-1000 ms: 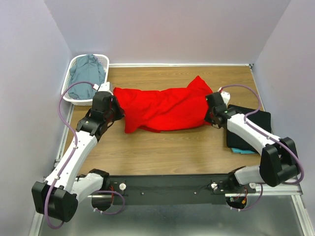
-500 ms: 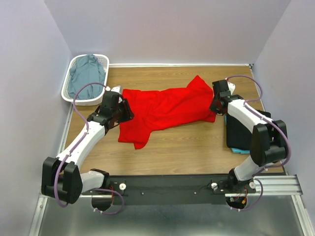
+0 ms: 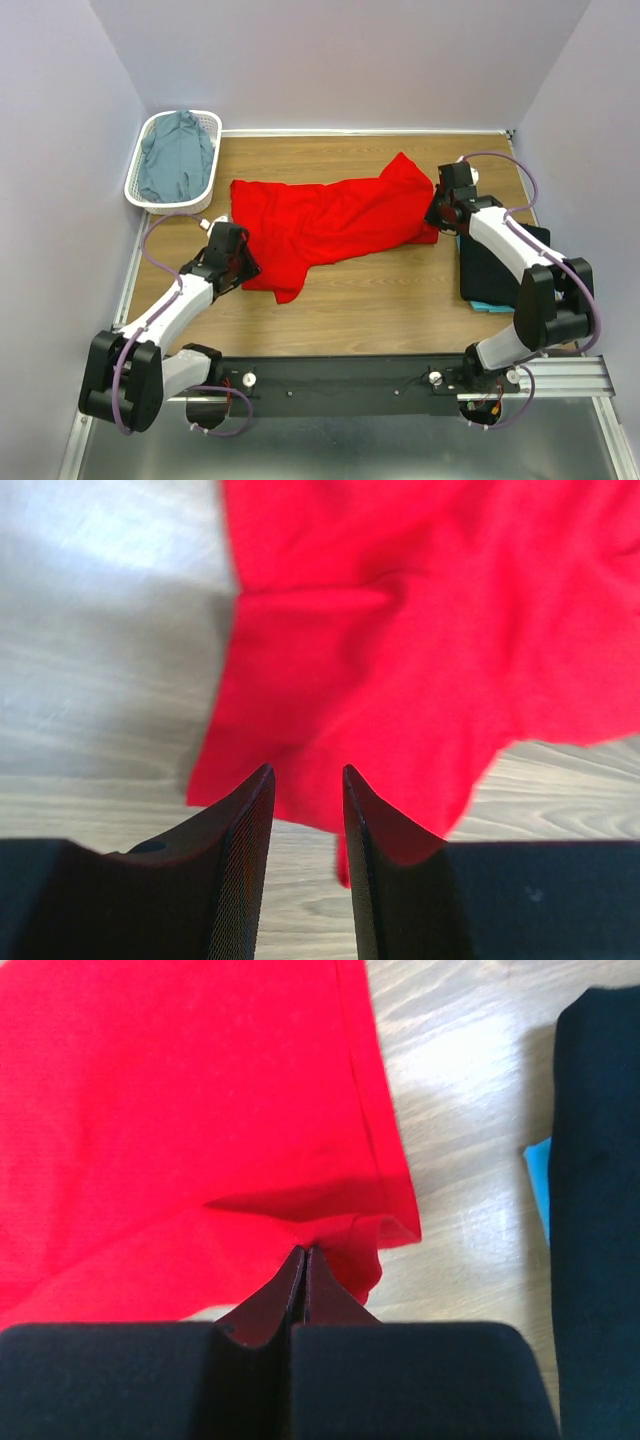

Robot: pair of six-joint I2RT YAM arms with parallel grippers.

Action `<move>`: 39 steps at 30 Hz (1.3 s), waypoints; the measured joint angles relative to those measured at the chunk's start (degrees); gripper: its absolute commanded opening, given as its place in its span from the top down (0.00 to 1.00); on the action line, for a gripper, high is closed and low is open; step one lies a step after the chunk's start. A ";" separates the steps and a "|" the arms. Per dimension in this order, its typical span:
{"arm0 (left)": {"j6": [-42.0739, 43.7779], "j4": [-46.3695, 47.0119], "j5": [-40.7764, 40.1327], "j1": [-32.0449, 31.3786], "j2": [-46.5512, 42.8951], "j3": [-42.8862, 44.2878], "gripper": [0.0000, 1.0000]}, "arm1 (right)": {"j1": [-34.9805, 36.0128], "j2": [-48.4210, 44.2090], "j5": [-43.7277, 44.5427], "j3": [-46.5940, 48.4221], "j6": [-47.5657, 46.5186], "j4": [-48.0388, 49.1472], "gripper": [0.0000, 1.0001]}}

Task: Fold and stack the t-shirts
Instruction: Flatten the tshirt out

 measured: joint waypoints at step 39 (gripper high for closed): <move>6.73 -8.76 -12.20 -0.17 -20.02 37.86 1.00 | 0.00 -20.74 -6.10 12.24 0.74 -0.63 1.00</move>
